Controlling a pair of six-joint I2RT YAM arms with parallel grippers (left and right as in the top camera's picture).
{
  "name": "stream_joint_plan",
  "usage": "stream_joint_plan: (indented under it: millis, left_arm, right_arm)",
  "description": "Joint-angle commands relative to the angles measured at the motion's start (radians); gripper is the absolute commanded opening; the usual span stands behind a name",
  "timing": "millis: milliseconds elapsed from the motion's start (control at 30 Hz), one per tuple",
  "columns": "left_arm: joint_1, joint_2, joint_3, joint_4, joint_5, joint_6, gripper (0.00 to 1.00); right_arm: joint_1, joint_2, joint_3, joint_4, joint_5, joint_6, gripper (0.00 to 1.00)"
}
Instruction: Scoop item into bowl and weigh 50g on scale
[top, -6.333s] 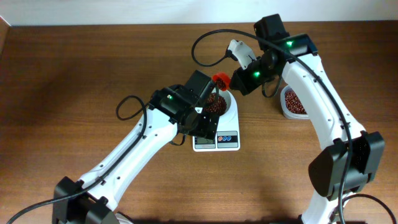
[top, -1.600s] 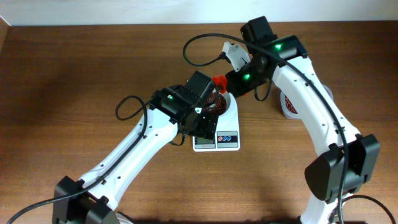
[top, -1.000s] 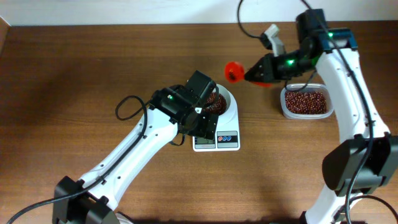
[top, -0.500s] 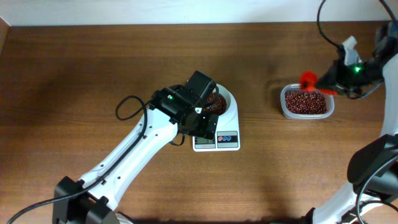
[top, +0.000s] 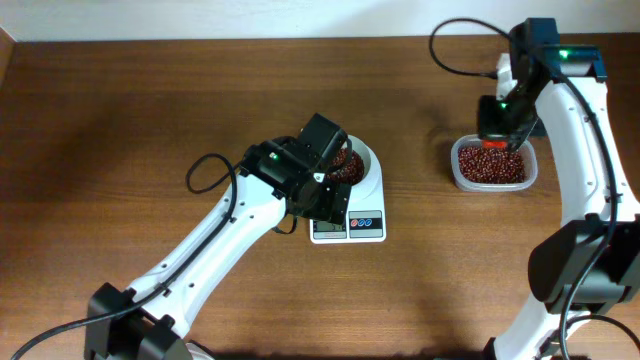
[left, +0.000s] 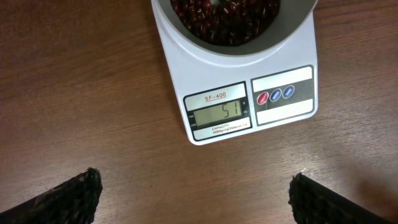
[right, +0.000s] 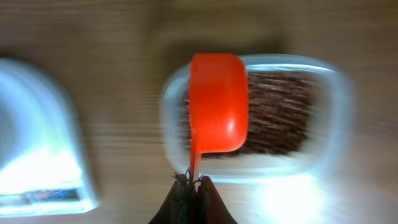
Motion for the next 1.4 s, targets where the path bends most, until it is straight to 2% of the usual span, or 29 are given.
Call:
stream_joint_plan:
  millis: [0,100,200,300,533,767,833,1067,1233,1367]
  left_arm:
    - [-0.004,0.005,-0.003,0.002,-0.014,-0.013,0.99]
    - [-0.004,0.005,-0.003,0.002,-0.014,-0.013,0.99]
    - [-0.004,0.005,-0.003,0.002,-0.014,-0.013,0.99]
    - [-0.004,0.005,-0.003,0.002,-0.014,-0.013,0.99]
    - [-0.004,0.005,-0.003,0.002,-0.014,-0.013,0.99]
    - [-0.004,0.005,-0.003,0.002,-0.014,-0.013,0.99]
    - [-0.004,0.005,-0.003,0.002,-0.014,-0.013,0.99]
    - [-0.004,0.005,-0.003,0.002,-0.014,-0.013,0.99]
    - [-0.004,0.005,-0.003,0.002,-0.014,-0.013,0.99]
    - [-0.004,0.005,-0.003,0.002,-0.014,-0.013,0.99]
  right_arm:
    - [0.051,-0.02,0.012,0.028,-0.454,-0.14,0.04]
    - [0.194,-0.02,0.012,0.078,-0.446,-0.183,0.04]
    - [0.337,0.01,0.012,0.113,-0.326,-0.183,0.04]
    - [0.41,0.055,0.008,0.144,-0.256,-0.183,0.04]
    - [0.423,0.142,-0.013,0.172,-0.211,-0.183,0.04]
    - [0.423,0.143,-0.122,0.216,-0.221,-0.183,0.04]
    - [0.423,0.143,-0.122,0.216,-0.335,-0.183,0.04]
    - [0.417,0.143,-0.122,0.154,-0.503,-0.183,0.04]
    - [0.312,0.143,-0.122,0.16,-0.725,-0.183,0.04]
    - [0.243,0.143,-0.122,0.159,-0.832,-0.195,0.04]
